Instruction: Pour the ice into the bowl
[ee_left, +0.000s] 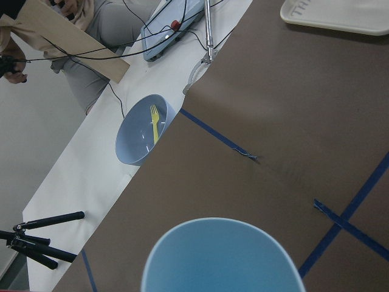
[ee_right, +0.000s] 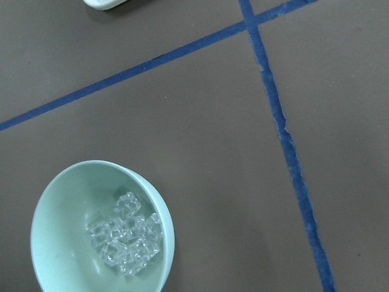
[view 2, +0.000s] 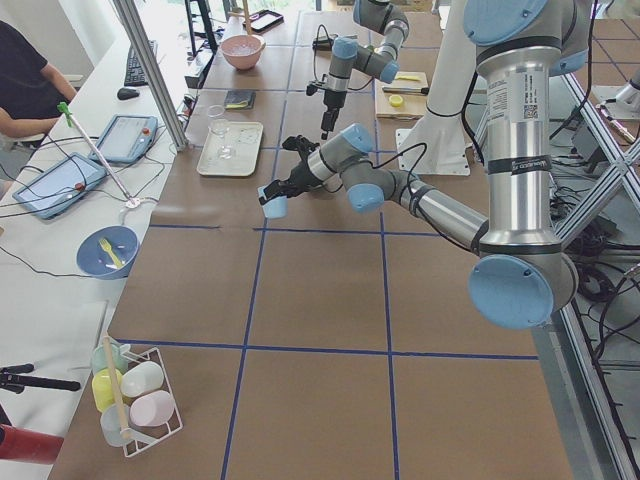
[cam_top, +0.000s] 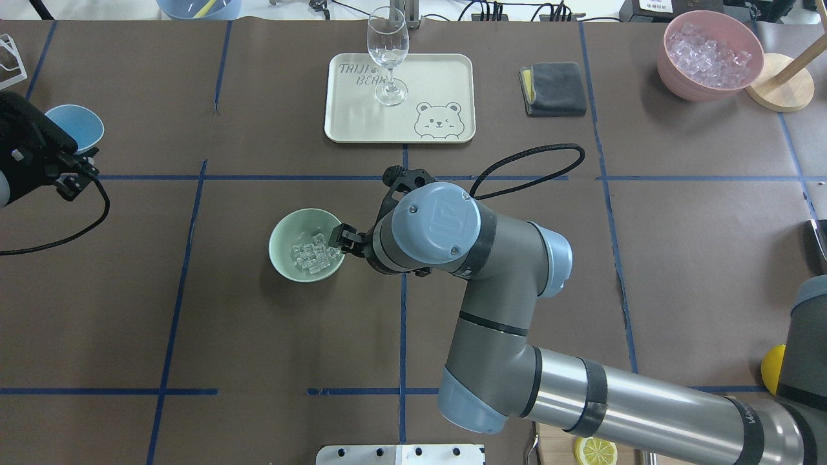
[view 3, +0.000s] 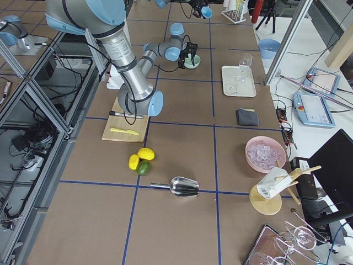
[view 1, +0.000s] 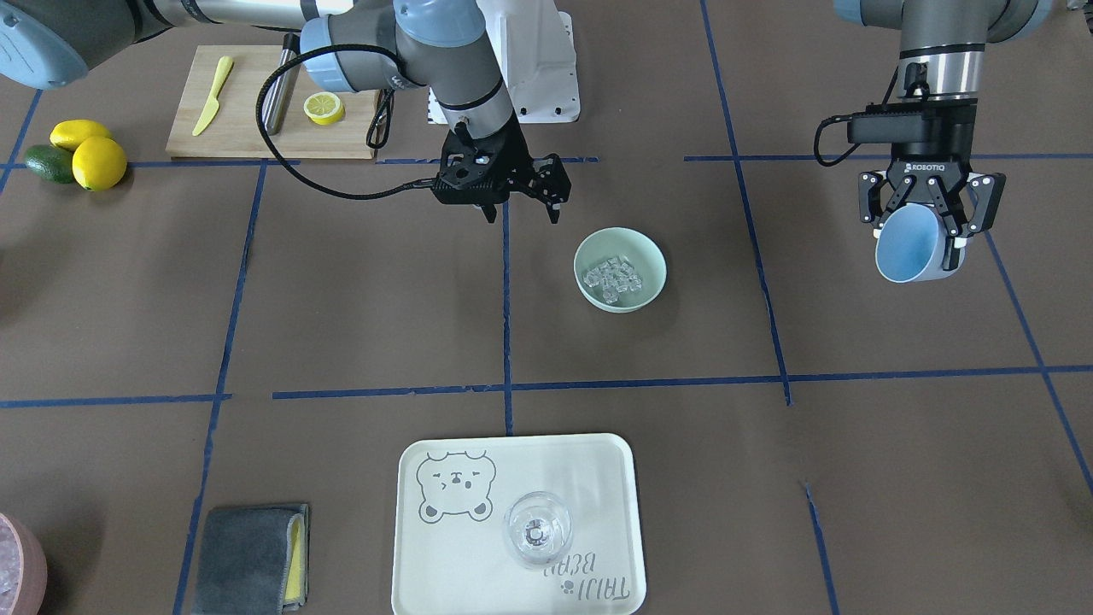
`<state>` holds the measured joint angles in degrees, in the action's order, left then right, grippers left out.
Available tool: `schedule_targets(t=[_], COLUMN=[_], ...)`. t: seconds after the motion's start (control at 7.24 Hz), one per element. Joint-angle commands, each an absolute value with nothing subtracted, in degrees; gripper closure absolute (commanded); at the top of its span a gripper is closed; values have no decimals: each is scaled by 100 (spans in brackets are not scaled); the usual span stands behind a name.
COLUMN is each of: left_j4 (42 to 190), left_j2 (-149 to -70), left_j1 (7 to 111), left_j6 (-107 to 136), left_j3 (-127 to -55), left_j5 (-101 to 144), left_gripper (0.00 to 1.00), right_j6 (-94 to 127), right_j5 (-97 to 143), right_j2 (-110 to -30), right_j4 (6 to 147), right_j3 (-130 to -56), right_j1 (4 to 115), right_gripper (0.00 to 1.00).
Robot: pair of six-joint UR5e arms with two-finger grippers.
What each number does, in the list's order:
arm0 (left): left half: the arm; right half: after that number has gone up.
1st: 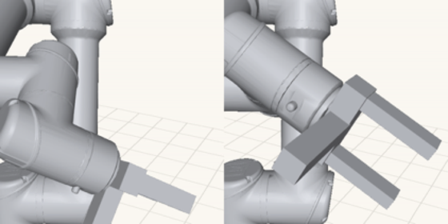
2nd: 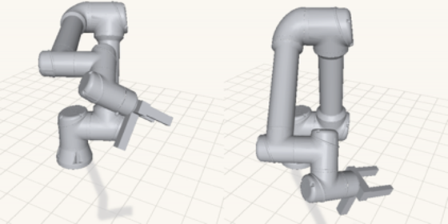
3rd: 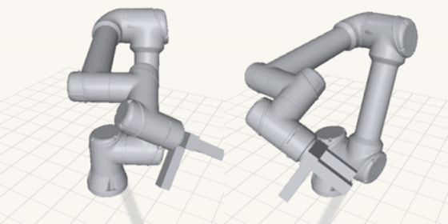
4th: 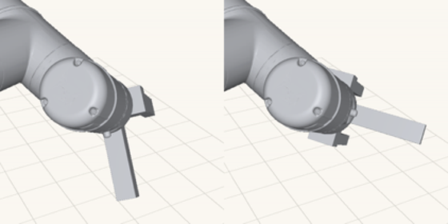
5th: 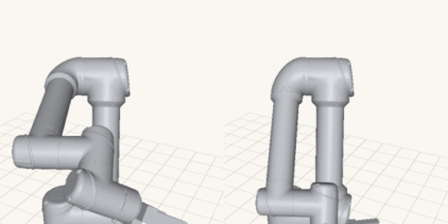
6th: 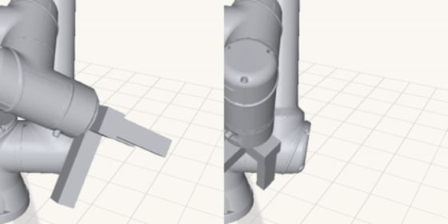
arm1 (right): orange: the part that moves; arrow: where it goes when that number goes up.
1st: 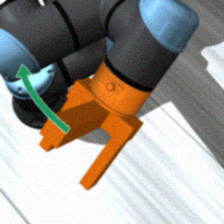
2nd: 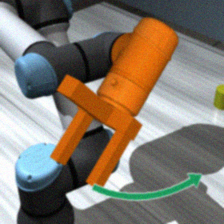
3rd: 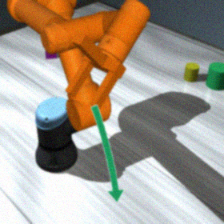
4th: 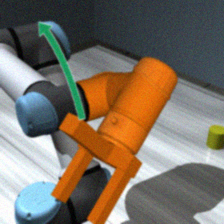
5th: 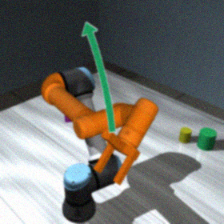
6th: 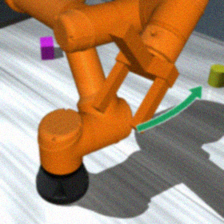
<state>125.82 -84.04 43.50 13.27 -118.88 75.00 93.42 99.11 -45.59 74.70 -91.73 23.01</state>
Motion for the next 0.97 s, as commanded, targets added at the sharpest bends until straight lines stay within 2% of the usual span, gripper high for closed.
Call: schedule_targets(t=[0.0, 0.41, 0.69, 0.83], left_j4=[12586, 12822, 13732, 14172], left_j2=[-8402, -8210, -7780, -7726], left_j1=[4351, 4307, 4280, 4280], left_j6=[2561, 3786, 3814, 3814], left_j3=[-11813, -11786, -11489, -11252], left_j5=[7515, 7532, 7515, 7515], left_gripper=[100, 100, 100, 100], right_j6=[9360, 9299, 9299, 9342], right_j5=[9827, 9580, 9580, 9589], right_j2=[-4046, -3622, -3385, -3375], right_j4=[7400, 7383, 7183, 7111], right_j3=[-8520, -7719, -7200, -7111], right_j1=[2285, 2285, 2268, 2259], right_gripper=[0, 0, 1, 16])
